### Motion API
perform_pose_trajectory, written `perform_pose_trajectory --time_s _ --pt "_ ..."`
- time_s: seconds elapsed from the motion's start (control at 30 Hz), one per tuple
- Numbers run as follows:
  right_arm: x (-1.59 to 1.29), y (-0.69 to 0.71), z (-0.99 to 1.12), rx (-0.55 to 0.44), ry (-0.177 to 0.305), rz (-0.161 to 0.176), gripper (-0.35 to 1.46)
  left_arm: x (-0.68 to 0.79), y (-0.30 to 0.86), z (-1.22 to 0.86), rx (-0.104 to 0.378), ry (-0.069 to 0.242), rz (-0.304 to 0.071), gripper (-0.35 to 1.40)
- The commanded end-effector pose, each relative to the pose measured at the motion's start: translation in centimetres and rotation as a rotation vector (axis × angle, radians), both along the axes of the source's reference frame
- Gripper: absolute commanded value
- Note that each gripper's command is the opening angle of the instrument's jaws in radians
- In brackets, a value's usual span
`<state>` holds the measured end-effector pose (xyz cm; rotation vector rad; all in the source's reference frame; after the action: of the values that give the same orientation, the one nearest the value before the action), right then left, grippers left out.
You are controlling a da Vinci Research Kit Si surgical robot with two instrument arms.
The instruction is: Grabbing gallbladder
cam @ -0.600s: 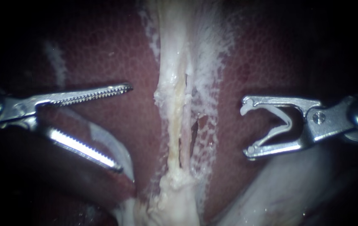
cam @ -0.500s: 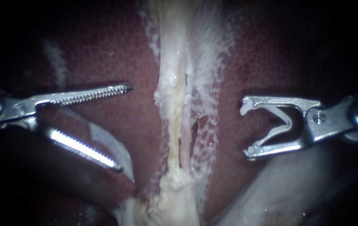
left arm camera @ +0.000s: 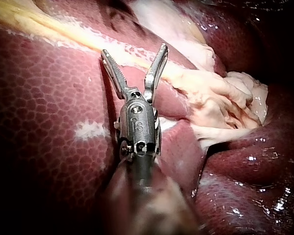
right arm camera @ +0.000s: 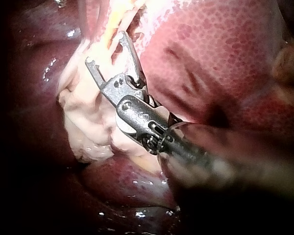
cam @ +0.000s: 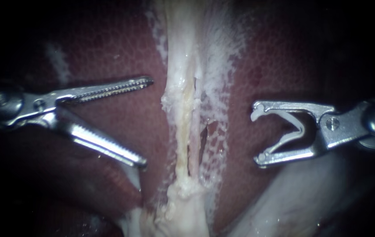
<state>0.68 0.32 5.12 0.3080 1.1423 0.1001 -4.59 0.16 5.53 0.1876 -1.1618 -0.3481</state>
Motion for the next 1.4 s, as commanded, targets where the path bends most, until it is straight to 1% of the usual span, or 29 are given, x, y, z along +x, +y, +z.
perform_pose_trajectory --time_s 0.03,0.27,0.37,0.47,0.57,0.7,0.87,0.93,1.0,1.1,1.17,1.2,1.27,1.3,1.37,1.4 --pt "0.0 0.0 0.0 -0.001 -0.001 0.002 0.59 -0.01 0.01 0.04 0.0 0.0 0.0 0.94" --pt "0.0 0.0 0.0 -0.001 -0.001 0.002 0.59 -0.07 0.06 0.21 0.008 0.003 -0.008 0.94" --pt "0.0 0.0 0.0 -0.001 -0.001 0.002 0.59 -0.1 0.04 0.25 0.012 0.001 -0.008 0.94" --pt "0.0 0.0 0.0 -0.001 -0.001 0.002 0.59 -0.12 0.01 0.27 0.027 -0.002 -0.011 0.94" --pt "0.0 -0.01 0.0 -0.001 -0.001 0.002 0.59 -0.15 -0.01 0.28 0.046 -0.008 -0.009 0.89" --pt "0.0 0.0 0.0 -0.001 -0.001 0.002 0.59 -0.17 -0.04 0.28 0.061 -0.008 -0.017 0.84" --pt "0.0 0.0 0.0 -0.001 -0.001 0.002 0.59 -0.19 -0.05 0.35 0.095 -0.009 -0.034 0.76" --pt "0.0 0.0 0.0 -0.001 -0.001 0.002 0.59 -0.19 -0.06 0.39 0.106 -0.007 -0.037 0.69" --pt "0.0 0.0 0.0 -0.001 -0.001 0.002 0.59 -0.19 -0.04 0.43 0.116 -0.005 -0.039 0.57" --pt "0.0 0.0 0.0 -0.001 -0.001 0.002 0.59 -0.17 -0.01 0.49 0.128 -0.001 -0.039 0.34" --pt "0.0 0.0 0.0 -0.001 -0.001 0.002 0.59 -0.15 0.0 0.52 0.13 0.005 -0.033 0.14" --pt "0.0 0.0 0.0 -0.001 -0.001 0.002 0.59 -0.14 0.01 0.54 0.137 0.007 -0.033 -0.03" --pt "0.0 0.0 0.0 -0.001 -0.001 0.002 0.59 -0.12 0.02 0.56 0.155 0.013 -0.035 -0.28" --pt "0.0 0.0 0.0 -0.001 -0.001 0.002 0.6 -0.1 0.02 0.56 0.166 0.015 -0.038 -0.35" --pt "0.0 0.0 0.0 -0.001 -0.001 0.002 0.6 -0.09 0.03 0.58 0.178 0.012 -0.039 -0.35" --pt "0.0 0.0 0.0 -0.001 -0.001 0.002 0.6 -0.08 0.03 0.59 0.184 0.018 -0.041 -0.35"
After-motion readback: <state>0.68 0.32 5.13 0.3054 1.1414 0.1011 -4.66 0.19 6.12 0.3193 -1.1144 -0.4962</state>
